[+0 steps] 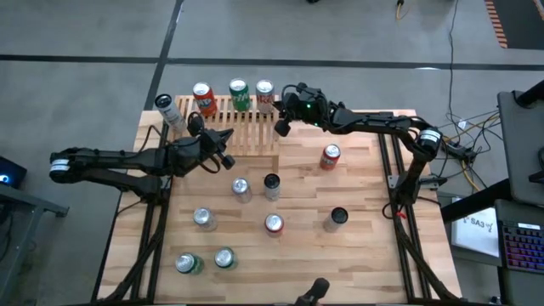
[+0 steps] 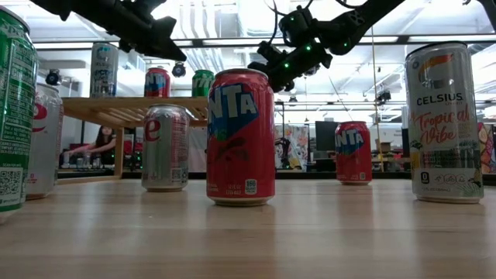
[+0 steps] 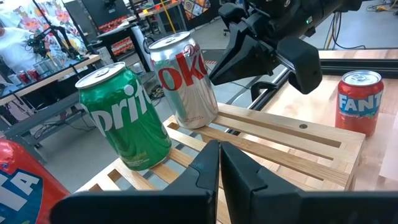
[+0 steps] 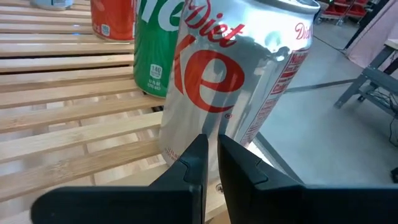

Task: Place canned beverage on shelf
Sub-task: Put the bottom red/silver soda can on the shelf

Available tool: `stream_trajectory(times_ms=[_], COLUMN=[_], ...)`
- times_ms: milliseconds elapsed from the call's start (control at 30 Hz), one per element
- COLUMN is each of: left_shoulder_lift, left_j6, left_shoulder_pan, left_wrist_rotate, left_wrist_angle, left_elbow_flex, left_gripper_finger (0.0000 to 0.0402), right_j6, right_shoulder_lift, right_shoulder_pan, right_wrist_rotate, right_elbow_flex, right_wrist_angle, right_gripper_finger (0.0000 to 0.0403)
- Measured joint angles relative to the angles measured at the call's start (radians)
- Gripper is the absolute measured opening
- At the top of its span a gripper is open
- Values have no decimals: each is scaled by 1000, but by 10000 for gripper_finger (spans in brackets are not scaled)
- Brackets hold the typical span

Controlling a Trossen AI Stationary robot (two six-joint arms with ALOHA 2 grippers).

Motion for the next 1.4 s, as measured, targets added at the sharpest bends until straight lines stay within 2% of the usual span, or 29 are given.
stream_trajectory(times_ms=[133,300,600,833,1000,1400], left_shoulder_lift=[0,0,0,0,0,0], left_j6=[0,0,0,0,0,-1], left_shoulder_pan=[0,0,0,0,0,0], left_wrist_rotate=[0,0,0,0,0,0], left_wrist_angle=[0,0,0,0,0,0], left_elbow_flex=[0,0,0,0,0,0], left_gripper_finger=[0,0,0,0,0,0], right_j6=[14,61,54,44,26,43], right_shoulder_lift=[-2,2,9,9,9,-7], right_shoulder_pan=[0,2,0,0,0,8], right_wrist_rotate=[-16,-141,-131,-127,-80,-77], right_elbow_flex=[0,0,0,0,0,0], right_wrist_angle=[-25,-12,72,70,71,31], right_gripper_finger=[27,27,27,27,27,27])
